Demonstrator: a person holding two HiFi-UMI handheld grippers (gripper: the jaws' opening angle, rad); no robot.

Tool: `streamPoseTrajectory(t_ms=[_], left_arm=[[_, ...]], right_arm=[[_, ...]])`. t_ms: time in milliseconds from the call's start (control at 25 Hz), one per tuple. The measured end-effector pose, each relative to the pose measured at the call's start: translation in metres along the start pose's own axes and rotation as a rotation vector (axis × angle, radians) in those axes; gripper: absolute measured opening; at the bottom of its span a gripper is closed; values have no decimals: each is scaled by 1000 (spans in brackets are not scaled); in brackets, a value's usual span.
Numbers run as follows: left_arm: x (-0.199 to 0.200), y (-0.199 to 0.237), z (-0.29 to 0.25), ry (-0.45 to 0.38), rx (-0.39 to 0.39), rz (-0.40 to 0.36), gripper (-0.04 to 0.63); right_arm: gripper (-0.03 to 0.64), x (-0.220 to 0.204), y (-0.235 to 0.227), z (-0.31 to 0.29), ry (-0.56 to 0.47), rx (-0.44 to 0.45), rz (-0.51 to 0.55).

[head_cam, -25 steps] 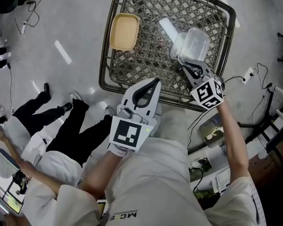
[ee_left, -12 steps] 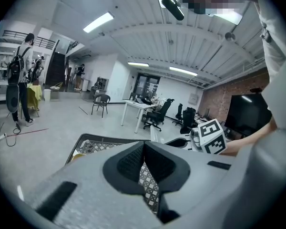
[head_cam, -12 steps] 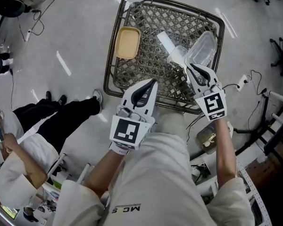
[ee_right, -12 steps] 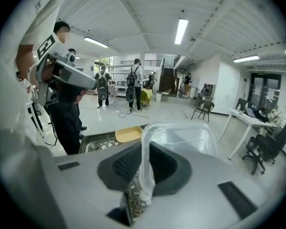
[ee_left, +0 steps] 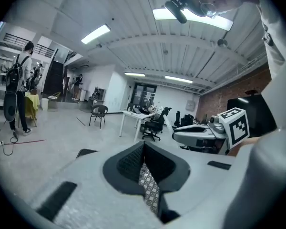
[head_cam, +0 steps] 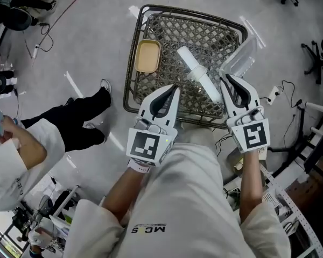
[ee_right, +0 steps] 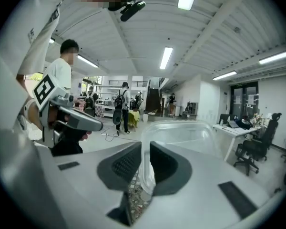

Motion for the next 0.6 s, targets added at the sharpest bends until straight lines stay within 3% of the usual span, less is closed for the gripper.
streamPoseTrajectory(t_ms=[240,400,600], left_arm=[[22,-2,13,-52,-24,-62,25],[35,-10,22,-77,-42,-78,25],[43,-22,31,-98,-64,-77,25]], right_arm=[[69,49,-7,34,-40,-161,-25],[69,91,-7,53,-123,-245,-38],[71,89,5,82,-135,-306,-27]])
Point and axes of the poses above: the fingertips, and each gripper's own axes: z backward along the fingers, y to its left, x out of its top, the point moved 6 cm from there along z, backward along the fingers, and after that the axes turned 12 degrees about z, right-handed, at the moved point
